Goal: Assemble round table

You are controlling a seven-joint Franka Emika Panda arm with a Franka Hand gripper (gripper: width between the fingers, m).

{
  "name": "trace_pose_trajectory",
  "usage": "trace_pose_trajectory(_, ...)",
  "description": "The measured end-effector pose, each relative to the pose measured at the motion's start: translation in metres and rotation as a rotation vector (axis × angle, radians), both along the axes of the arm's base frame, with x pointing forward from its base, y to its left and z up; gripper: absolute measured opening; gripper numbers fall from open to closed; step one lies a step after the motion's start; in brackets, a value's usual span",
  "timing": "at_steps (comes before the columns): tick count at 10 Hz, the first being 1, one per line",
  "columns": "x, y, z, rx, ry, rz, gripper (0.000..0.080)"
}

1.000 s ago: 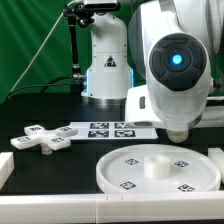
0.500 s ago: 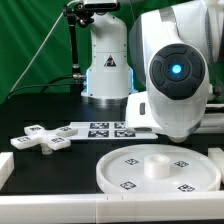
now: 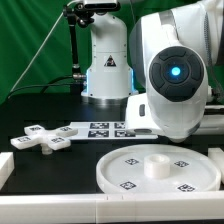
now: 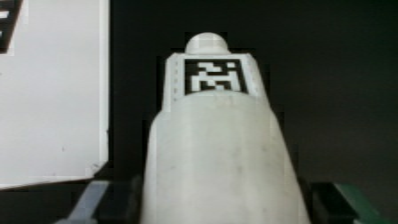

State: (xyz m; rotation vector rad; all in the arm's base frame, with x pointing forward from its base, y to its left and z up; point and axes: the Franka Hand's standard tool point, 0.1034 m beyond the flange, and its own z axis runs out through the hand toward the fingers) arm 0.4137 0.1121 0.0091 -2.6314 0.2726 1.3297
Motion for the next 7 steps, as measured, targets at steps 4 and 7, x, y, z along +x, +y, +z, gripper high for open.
trace_pose_trajectory(4, 0.009, -0.01, 0.048, 0.08, 0.005, 0.051, 0.0406)
trace_pose_trajectory(7, 0.039, -0.012, 0.102, 0.121, -0.046, 0.082, 0.0407)
